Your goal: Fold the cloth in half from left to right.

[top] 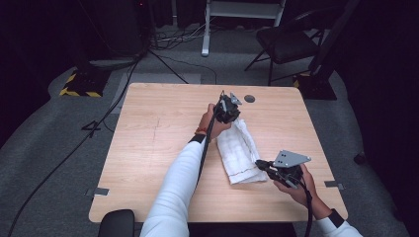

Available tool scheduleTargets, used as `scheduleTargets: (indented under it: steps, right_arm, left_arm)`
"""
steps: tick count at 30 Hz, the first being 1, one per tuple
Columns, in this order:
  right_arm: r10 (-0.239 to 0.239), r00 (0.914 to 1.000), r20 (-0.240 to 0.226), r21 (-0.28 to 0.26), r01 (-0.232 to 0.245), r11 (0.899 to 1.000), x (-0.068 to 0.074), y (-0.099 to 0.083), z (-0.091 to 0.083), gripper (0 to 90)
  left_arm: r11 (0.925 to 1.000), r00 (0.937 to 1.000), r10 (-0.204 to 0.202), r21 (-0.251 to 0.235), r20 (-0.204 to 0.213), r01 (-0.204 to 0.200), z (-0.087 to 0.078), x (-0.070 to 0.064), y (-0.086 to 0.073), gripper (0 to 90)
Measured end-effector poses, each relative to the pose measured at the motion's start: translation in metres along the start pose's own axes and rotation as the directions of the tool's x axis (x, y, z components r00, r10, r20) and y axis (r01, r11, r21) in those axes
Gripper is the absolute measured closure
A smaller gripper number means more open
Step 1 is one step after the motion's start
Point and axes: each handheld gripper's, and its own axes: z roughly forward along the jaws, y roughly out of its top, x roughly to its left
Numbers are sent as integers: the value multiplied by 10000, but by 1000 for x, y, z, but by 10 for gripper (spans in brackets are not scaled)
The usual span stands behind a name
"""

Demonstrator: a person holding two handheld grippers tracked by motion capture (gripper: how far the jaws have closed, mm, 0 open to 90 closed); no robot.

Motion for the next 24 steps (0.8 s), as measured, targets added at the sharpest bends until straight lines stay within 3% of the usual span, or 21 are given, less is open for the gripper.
scheduleTargets:
  steps: [6, 11, 13, 18, 22, 24]
  right_arm:
    - [98, 9999, -33, 450, -96, 9989, -1, -12, 2, 868]
    - [142, 9999, -27, 857, -139, 9962, 0, -15, 8, 823]
    - [146, 9999, -11, 1022, -144, 9947, -1, -17, 11, 807]
    - [386, 9988, 293, 1265, -420, 9911, -6, -20, 12, 650]
    - [475, 9977, 477, 1416, -538, 9885, -8, -20, 13, 584]
    - [441, 9972, 611, 1439, -525, 9882, -9, -20, 13, 560]
  left_arm:
    - [9997, 10000, -34, 227, -43, 35, 17, -7, 1, 824]
    - [9989, 9980, -388, 249, -490, 401, 20, -10, 1, 681]
    - [9991, 9985, -362, 201, -409, 370, 16, -10, 0, 641]
    - [9993, 9991, -329, 163, -260, 334, -1, -9, -9, 550]
    - [9988, 9984, -454, 191, -351, 461, -22, -11, -20, 399]
    - [9989, 9989, -451, 145, -140, 454, -32, -14, -25, 323]
